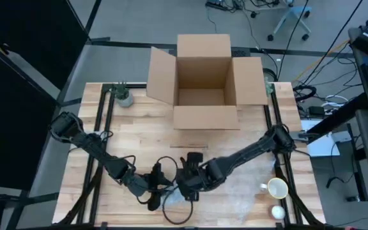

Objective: Wrap mug
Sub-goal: Wrap the red patterned mug with the left transparent bubble wrap

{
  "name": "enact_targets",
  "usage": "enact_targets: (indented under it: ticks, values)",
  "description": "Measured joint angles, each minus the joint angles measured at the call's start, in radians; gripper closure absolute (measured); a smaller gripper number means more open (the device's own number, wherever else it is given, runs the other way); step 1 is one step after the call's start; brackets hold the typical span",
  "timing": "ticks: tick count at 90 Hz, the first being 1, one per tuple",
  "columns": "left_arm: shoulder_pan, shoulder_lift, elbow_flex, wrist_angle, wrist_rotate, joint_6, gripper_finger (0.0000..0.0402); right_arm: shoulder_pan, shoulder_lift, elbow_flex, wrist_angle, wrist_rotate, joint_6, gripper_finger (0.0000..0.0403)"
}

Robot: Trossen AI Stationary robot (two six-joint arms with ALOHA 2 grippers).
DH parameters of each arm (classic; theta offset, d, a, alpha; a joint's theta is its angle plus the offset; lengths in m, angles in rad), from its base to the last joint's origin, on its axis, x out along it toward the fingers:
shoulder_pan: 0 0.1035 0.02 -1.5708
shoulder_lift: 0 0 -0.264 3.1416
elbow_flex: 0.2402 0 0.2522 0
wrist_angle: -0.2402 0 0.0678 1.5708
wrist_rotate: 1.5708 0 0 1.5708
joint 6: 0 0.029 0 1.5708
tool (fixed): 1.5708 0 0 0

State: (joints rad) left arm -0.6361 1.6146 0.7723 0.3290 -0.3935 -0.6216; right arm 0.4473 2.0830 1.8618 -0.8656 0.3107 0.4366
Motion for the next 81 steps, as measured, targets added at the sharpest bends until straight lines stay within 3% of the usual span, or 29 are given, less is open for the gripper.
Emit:
enact_targets:
  ticks: [22, 47, 81]
  values:
    - [0.0, 0.0, 0.0, 0.0, 0.0, 0.0, 0.0272, 0.011, 0.029, 0.001, 0.103, -0.002, 0.022, 0.0158]
    - [0.0, 0.0, 0.001, -0.001, 0.0, 0.0, 0.0272, 0.005, 0.117, 0.005, 0.116, 0.006, 0.091, 0.0158]
    - [0.0, -0.002, 0.001, -0.001, 0.0, 0.0, 0.0272, 0.009, 0.136, 0.004, 0.137, 0.039, 0.124, 0.0158]
